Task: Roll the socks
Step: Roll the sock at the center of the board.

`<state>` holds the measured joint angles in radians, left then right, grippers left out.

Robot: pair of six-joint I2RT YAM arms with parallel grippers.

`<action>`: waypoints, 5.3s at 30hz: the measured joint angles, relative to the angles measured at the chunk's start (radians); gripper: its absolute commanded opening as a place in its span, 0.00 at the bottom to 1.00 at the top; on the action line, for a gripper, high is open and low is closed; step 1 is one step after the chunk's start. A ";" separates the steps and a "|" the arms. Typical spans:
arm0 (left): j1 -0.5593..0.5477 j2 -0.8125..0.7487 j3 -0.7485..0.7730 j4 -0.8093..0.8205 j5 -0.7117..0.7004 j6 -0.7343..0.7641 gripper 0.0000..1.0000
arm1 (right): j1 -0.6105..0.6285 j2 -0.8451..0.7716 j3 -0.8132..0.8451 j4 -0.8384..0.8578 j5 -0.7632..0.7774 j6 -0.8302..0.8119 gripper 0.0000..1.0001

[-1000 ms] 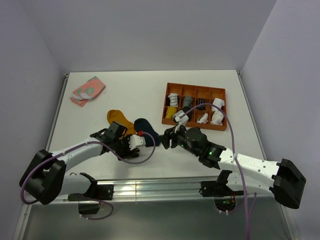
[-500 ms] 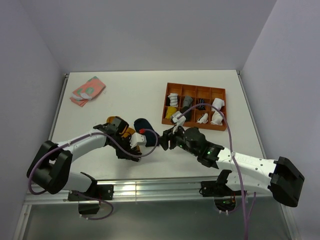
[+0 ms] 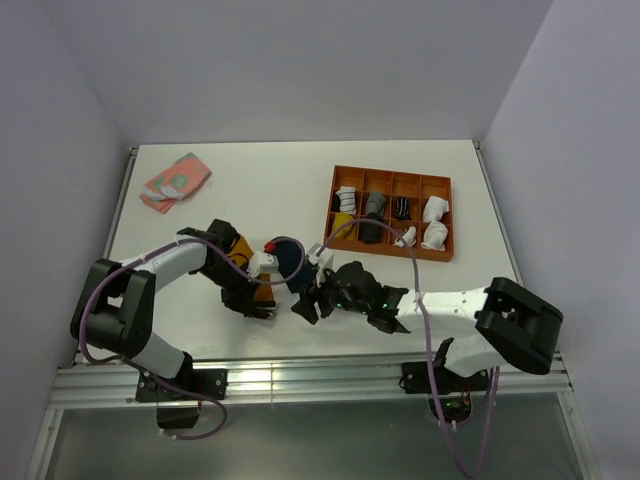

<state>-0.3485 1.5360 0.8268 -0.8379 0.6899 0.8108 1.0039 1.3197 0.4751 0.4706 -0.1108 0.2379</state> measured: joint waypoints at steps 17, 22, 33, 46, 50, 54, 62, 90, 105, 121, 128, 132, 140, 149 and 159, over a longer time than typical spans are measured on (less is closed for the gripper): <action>0.071 0.000 0.000 -0.067 0.047 0.052 0.22 | 0.094 0.349 0.211 0.065 -0.053 -0.046 0.78; 0.079 0.000 0.000 -0.070 0.048 0.063 0.22 | 0.097 0.383 0.212 0.096 -0.084 -0.050 0.78; 0.098 0.000 0.000 -0.084 0.047 0.062 0.22 | 0.104 0.432 0.244 0.116 -0.082 -0.051 0.76; 0.113 0.000 0.000 -0.083 0.048 0.050 0.22 | 0.114 0.463 0.264 0.146 -0.022 -0.049 0.62; 0.114 0.000 0.000 -0.083 0.047 0.039 0.22 | 0.115 0.481 0.264 0.182 -0.021 -0.035 0.57; 0.117 0.000 0.000 -0.080 0.047 0.030 0.22 | 0.116 0.502 0.264 0.232 -0.021 -0.013 0.52; 0.116 -0.004 0.000 -0.076 0.048 0.026 0.23 | 0.120 0.531 0.252 0.346 -0.025 0.045 0.40; 0.186 -0.127 -0.024 -0.066 0.077 0.042 0.58 | 0.138 0.572 0.266 0.373 -0.039 0.087 0.06; 0.286 -0.002 0.083 0.119 0.056 -0.167 0.52 | 0.146 0.584 0.287 0.274 -0.037 0.110 0.02; 0.288 0.222 0.175 0.403 -0.083 -0.522 0.43 | 0.142 0.592 0.577 -0.154 -0.016 0.196 0.00; 0.288 0.253 0.208 0.442 -0.116 -0.600 0.43 | 0.098 0.676 0.640 -0.238 -0.093 0.279 0.00; 0.288 0.254 0.209 0.454 -0.123 -0.615 0.43 | 0.064 0.683 0.647 -0.258 -0.148 0.335 0.00; 0.288 0.229 0.191 0.484 -0.149 -0.597 0.47 | 0.018 0.746 0.750 -0.351 -0.243 0.410 0.00; 0.288 0.008 0.108 0.482 -0.179 -0.512 0.54 | -0.007 0.767 0.786 -0.407 -0.310 0.435 0.00; 0.288 -0.207 0.002 0.401 -0.130 -0.314 0.60 | -0.014 0.778 0.797 -0.421 -0.344 0.446 0.00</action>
<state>-0.0601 1.3289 0.8291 -0.4370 0.5602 0.4973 0.9901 2.0979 1.2724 0.0494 -0.4549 0.6834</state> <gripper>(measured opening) 0.576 0.157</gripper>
